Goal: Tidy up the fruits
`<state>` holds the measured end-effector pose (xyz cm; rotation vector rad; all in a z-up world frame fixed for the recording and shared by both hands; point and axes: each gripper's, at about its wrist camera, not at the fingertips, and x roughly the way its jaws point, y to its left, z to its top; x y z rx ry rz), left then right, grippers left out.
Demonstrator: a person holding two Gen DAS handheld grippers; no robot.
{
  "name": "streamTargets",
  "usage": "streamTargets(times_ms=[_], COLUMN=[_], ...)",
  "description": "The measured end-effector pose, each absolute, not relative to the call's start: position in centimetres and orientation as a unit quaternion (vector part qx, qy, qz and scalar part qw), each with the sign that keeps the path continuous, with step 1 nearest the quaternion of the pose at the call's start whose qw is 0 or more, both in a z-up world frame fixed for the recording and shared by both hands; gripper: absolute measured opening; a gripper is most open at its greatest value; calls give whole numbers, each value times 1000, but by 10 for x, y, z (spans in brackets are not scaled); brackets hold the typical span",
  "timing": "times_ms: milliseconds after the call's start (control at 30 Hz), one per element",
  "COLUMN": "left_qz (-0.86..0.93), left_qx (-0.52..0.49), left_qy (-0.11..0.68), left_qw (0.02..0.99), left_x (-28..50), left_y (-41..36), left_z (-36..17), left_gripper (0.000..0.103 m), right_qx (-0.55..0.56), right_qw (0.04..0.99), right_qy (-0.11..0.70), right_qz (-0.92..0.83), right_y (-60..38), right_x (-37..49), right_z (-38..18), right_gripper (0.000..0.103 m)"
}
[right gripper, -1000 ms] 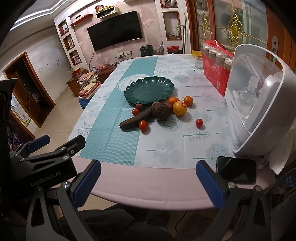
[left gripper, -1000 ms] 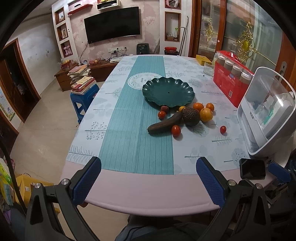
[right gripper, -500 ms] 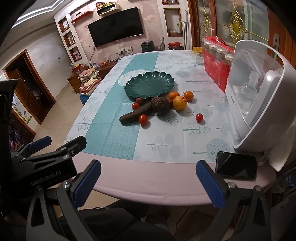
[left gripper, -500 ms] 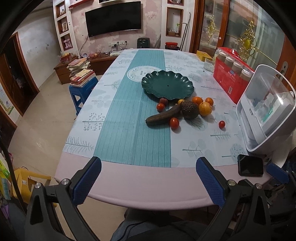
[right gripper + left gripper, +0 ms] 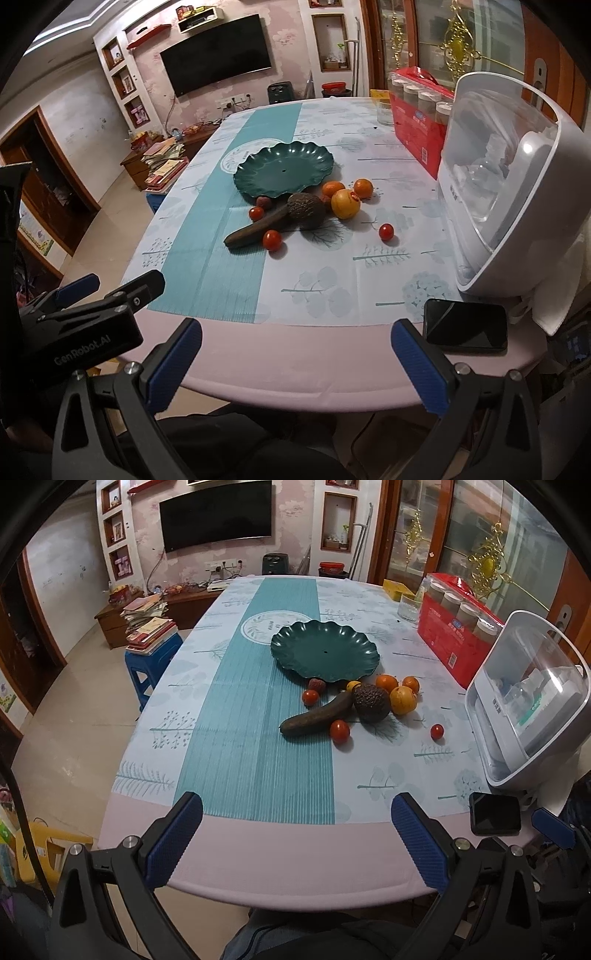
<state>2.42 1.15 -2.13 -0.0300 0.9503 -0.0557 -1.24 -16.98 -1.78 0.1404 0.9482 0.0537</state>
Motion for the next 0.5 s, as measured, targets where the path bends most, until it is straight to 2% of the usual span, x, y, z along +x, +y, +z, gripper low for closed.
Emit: streamTargets(times_ms=[500], left_qz=[-102], left_qx=[-9], left_qy=[492], left_qw=[864], left_x=[100], left_y=[33], left_z=[-30], left_gripper=[99], right_qx=[106], right_qw=[874], right_qy=[473], right_qz=[-26], right_y=[-153], right_x=[35], right_z=[-22], right_gripper=[102])
